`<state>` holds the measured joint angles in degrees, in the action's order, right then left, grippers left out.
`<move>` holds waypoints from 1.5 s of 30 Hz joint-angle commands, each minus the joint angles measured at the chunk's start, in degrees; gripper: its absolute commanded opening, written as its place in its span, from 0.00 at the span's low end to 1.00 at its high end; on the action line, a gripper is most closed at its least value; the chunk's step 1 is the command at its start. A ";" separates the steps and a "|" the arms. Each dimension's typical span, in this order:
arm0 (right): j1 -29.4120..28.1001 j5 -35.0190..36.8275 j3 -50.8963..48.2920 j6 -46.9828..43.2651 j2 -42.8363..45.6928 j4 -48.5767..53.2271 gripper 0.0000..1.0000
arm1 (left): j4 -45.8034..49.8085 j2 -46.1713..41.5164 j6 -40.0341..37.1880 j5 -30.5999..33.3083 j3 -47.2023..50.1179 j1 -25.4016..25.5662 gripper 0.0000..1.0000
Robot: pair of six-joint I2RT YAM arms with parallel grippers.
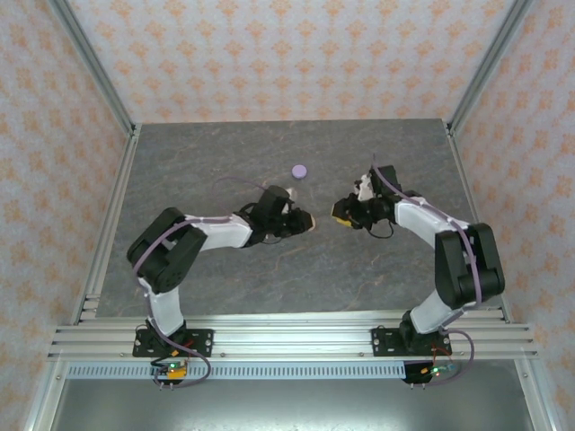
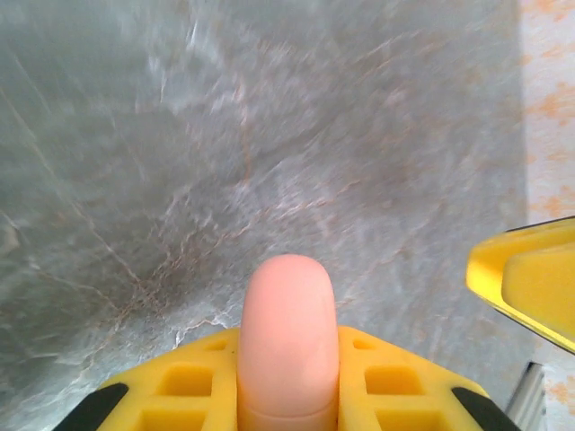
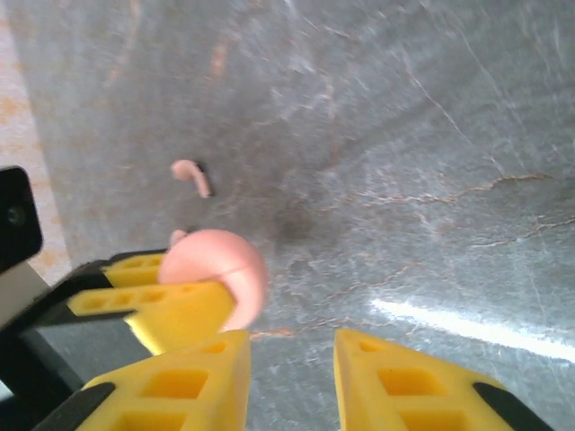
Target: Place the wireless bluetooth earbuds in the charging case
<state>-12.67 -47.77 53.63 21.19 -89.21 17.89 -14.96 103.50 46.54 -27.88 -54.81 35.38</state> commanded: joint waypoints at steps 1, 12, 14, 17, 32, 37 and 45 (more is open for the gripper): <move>0.06 -1.04 2.88 -4.00 4.41 3.18 0.34 | -0.71 -6.56 -5.87 -4.86 1.73 -2.92 0.16; -0.20 -13.33 10.09 -9.65 12.94 2.63 0.37 | 3.08 -25.59 -19.18 -21.13 2.90 -9.80 0.15; -0.65 -15.00 11.65 -10.39 13.90 2.60 0.38 | 3.95 -28.10 -21.16 -23.05 2.60 -9.98 0.14; -1.95 -16.69 13.56 -11.64 14.68 2.70 0.40 | 4.12 -29.74 -22.20 -26.31 1.83 -10.11 0.12; -8.05 -21.56 19.28 -16.56 12.07 5.72 0.48 | 3.42 -29.83 -22.95 -33.69 -0.94 -10.06 0.11; -9.80 -22.96 20.68 -19.30 11.15 8.32 0.48 | 3.73 -29.82 -23.07 -34.35 -1.53 -9.98 0.11; -10.57 -24.95 21.10 -20.40 10.04 9.36 0.46 | 4.41 -29.41 -23.60 -34.72 -2.49 -9.57 0.11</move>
<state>-22.74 -70.17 72.47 2.83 -78.83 26.76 -10.70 74.30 24.27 -61.10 -55.27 25.61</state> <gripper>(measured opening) 0.464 0.226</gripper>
